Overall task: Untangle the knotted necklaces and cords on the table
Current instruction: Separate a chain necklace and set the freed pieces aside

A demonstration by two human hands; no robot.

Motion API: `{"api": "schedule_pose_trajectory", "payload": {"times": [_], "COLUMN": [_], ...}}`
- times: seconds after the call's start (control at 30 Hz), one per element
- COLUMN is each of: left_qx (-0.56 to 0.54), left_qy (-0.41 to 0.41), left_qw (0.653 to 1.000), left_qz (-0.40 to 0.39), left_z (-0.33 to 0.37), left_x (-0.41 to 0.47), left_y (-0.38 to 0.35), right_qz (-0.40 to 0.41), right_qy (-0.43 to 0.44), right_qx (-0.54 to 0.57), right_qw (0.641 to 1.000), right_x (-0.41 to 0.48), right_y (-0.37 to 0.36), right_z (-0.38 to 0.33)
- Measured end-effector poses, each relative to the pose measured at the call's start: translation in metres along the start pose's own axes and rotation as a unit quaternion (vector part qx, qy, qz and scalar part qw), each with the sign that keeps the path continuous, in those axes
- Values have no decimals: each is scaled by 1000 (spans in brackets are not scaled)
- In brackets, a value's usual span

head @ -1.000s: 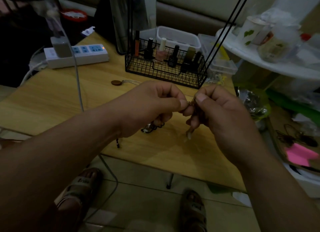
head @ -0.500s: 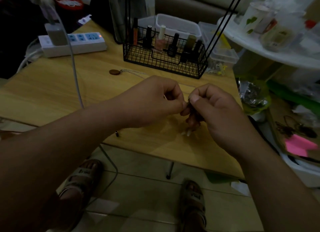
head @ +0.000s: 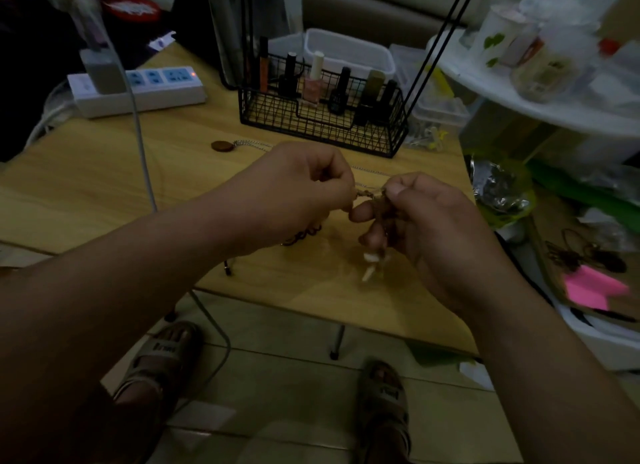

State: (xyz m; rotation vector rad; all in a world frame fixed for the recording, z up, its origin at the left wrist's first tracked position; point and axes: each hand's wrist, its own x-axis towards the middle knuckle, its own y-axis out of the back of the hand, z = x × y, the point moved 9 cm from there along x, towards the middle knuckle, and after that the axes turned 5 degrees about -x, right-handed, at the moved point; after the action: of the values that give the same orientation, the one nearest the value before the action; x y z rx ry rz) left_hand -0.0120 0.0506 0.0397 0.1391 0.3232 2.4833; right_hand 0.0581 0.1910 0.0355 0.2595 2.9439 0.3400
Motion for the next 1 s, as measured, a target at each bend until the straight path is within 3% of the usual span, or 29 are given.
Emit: {"api": "schedule_pose_trajectory", "payload": {"times": [0.1,0.27,0.63,0.87,1.0], "left_qx": [-64,-74,-64,-27,-14], "left_qy": [19,13,-7,-17,-23], "left_qw": [998,997,998,999,999], "left_qz": [-14,-10,-17,-11,-19], "left_z": [-1,1,12,13,13], "left_x": [-2,-3,-10,-10,-10], "left_y": [-2,-2,-2,1,-1], "right_qz": [-2,0,-71,-46,-36], "right_qy": [-16,-23,16,72,62], "right_qx": [75,133,26,-76,-26], "right_qw": [997,991,997,993,997], "right_x": [2,3,-1,-2,-1], "right_y": [0,-2,-4,3,5], "right_z": [4,7,4,-9,-6]}}
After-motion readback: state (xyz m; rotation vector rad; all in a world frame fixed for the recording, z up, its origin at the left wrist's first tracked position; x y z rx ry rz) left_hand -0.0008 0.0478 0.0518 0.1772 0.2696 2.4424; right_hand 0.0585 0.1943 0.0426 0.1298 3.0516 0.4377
